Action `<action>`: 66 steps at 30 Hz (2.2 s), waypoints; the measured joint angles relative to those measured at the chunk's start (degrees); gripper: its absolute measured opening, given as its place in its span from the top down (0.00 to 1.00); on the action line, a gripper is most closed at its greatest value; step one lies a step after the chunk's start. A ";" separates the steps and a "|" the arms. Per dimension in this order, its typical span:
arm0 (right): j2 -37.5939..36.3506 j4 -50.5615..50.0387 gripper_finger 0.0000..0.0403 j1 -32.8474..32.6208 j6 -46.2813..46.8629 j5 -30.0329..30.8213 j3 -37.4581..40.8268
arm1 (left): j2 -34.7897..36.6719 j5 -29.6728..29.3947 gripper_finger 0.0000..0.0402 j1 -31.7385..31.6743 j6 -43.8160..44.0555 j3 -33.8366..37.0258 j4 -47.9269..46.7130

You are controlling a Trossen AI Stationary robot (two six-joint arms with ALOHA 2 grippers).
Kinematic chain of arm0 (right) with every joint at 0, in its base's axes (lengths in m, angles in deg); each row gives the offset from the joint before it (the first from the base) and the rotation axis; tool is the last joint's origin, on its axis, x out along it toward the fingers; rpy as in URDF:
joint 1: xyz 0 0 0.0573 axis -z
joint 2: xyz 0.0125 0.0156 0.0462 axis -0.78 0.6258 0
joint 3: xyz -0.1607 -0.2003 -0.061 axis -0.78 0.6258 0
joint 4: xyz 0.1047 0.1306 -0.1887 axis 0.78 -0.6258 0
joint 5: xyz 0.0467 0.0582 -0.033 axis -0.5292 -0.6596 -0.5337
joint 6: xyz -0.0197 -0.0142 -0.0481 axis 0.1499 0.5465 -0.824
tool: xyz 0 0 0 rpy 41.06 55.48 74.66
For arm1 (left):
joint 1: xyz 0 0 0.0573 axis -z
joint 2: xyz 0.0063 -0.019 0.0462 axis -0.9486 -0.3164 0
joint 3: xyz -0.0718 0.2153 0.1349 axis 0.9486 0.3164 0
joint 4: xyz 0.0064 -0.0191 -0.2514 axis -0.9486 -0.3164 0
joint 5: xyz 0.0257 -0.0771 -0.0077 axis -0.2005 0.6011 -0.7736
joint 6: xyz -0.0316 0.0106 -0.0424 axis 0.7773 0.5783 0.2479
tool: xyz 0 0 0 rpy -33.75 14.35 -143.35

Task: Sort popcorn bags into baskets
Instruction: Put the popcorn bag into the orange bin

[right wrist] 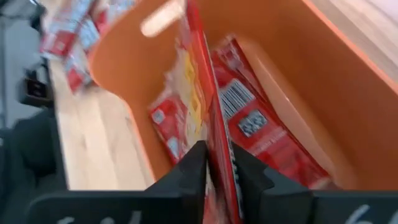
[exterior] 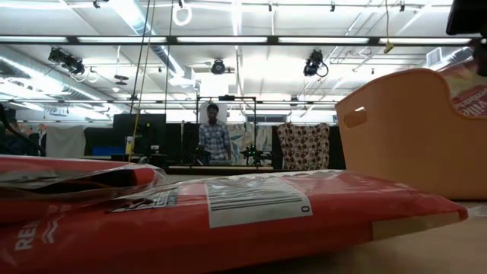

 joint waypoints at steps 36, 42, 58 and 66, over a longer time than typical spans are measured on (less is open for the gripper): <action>22.61 47.92 0.76 11.12 -49.87 -1.29 -9.40 | -20.41 14.41 0.64 -5.39 -18.94 0.04 17.44; 30.37 50.44 0.76 11.84 -49.92 -3.47 -9.38 | -22.56 6.48 0.64 -8.38 -22.50 -0.14 15.07; 36.10 53.05 0.76 12.21 -49.51 -1.10 -9.38 | -16.60 -2.72 0.64 -12.06 -29.40 0.07 6.19; 39.13 53.88 0.76 12.10 -49.85 2.26 -9.40 | -15.32 0.60 0.64 -3.69 -23.13 0.53 6.13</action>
